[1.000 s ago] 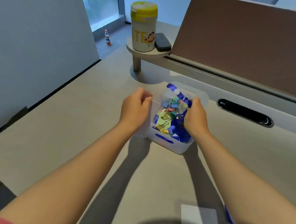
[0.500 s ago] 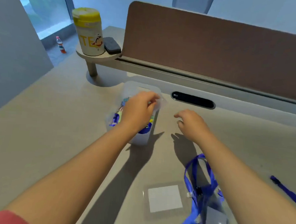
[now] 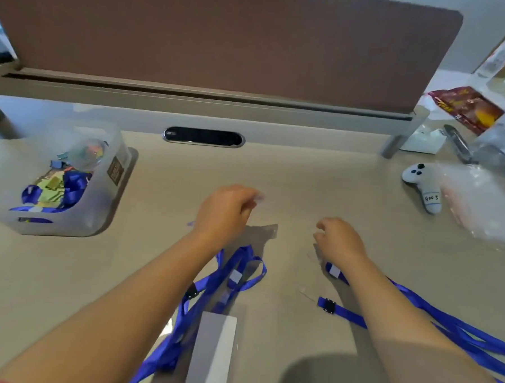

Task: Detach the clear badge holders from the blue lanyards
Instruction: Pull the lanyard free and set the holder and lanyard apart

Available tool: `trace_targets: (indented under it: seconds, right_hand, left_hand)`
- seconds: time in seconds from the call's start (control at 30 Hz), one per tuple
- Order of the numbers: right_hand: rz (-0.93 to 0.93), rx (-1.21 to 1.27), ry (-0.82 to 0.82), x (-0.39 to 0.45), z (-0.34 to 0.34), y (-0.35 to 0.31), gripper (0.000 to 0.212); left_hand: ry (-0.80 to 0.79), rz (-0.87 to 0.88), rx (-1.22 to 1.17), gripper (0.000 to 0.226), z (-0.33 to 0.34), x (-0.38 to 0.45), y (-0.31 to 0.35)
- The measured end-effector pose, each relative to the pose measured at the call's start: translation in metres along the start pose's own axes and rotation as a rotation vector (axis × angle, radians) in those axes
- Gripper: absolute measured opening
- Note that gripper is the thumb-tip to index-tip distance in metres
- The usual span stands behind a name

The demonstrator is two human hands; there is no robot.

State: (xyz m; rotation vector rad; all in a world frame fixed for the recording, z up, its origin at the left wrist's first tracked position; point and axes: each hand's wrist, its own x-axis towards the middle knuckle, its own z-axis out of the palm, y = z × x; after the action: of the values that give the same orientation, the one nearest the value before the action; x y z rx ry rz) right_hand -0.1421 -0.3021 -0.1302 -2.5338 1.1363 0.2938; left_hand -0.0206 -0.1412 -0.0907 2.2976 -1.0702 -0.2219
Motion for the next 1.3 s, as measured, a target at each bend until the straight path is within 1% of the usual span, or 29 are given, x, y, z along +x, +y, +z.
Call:
trace_targets:
  seconds: [0.07, 0.1, 0.17, 0.3, 0.43, 0.5, 0.57, 0.63, 0.67, 0.8, 0.87, 0.93, 1.03, 1.1, 1.23, 1.3]
  right_hand:
    - [0.027, -0.010, 0.014, 0.007, 0.011, 0.018, 0.032]
    - [0.033, -0.020, 0.014, 0.009, 0.016, 0.023, 0.030]
    - [0.020, -0.031, 0.039, 0.014, 0.024, 0.031, 0.020]
    - [-0.049, -0.021, 0.075, 0.023, 0.032, 0.038, 0.023]
    - [-0.060, 0.101, 0.075, 0.028, 0.025, 0.038, 0.015]
    - [-0.050, 0.241, 0.084, 0.029, 0.019, 0.034, 0.010]
    - [-0.066, 0.418, 0.093, 0.026, 0.009, 0.024, 0.009]
    - [-0.118, 0.582, 0.107, 0.022, -0.007, 0.010, 0.019]
    - [-0.155, 0.620, 0.122, 0.020, -0.016, 0.002, 0.023]
    - [-0.336, 0.581, 0.271, 0.012, -0.052, -0.029, 0.024]
    - [-0.384, 0.584, 0.324, 0.005, -0.065, -0.042, 0.025]
    - [-0.407, 0.628, 0.343, -0.003, -0.072, -0.055, 0.025]
    - [-0.424, 0.692, 0.327, -0.016, -0.068, -0.072, 0.020]
    - [-0.428, 0.729, 0.287, -0.024, -0.057, -0.080, 0.019]
    - [-0.442, 0.800, 0.193, -0.042, -0.028, -0.089, 0.034]
    - [-0.442, 0.856, 0.163, -0.053, -0.013, -0.091, 0.037]
  left_hand:
    - [-0.010, -0.018, 0.020, 0.030, 0.018, 0.004, 0.008]
    - [-0.015, -0.023, 0.024, 0.030, 0.026, 0.005, 0.011]
    - [-0.019, -0.023, 0.026, 0.029, 0.039, 0.007, 0.016]
    - [0.011, -0.026, 0.015, 0.028, 0.054, 0.013, 0.023]
    - [0.060, -0.069, -0.054, 0.028, 0.056, 0.016, 0.028]
    - [0.100, -0.119, -0.124, 0.026, 0.053, 0.018, 0.029]
    - [0.151, -0.181, -0.234, 0.024, 0.048, 0.018, 0.030]
    - [0.202, -0.240, -0.363, 0.023, 0.040, 0.019, 0.031]
    - [0.226, -0.267, -0.422, 0.023, 0.035, 0.020, 0.032]
    - [0.308, -0.340, -0.584, 0.025, 0.011, 0.020, 0.035]
    - [0.328, -0.370, -0.646, 0.024, -0.001, 0.018, 0.035]
    - [0.339, -0.397, -0.689, 0.022, -0.011, 0.016, 0.033]
    - [0.350, -0.404, -0.757, 0.021, -0.017, 0.008, 0.028]
    - [0.353, -0.386, -0.797, 0.019, -0.017, -0.001, 0.022]
    - [0.354, -0.318, -0.855, 0.009, -0.008, -0.025, 0.004]
    - [0.355, -0.278, -0.860, 0.009, -0.002, -0.039, -0.004]
